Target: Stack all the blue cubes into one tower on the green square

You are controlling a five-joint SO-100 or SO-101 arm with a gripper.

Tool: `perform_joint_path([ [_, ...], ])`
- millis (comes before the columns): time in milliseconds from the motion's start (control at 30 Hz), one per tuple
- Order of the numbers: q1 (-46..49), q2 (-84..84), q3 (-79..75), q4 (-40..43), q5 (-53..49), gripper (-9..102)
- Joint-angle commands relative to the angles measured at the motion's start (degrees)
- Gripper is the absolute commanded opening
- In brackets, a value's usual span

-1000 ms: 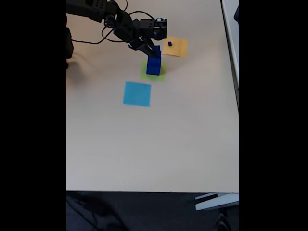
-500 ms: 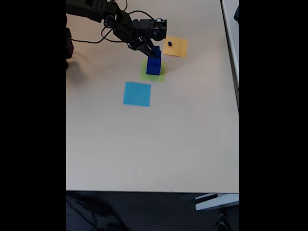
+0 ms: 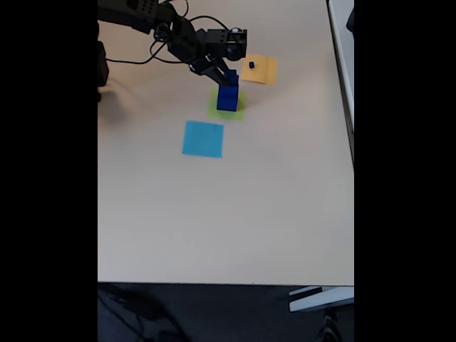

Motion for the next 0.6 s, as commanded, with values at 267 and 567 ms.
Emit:
perform_joint_path([
  [267, -0.7, 0.7, -0.4, -2.8, -0.4, 20],
  [567, -1.1, 1.2, -1.3, -8.8, -1.8, 20],
])
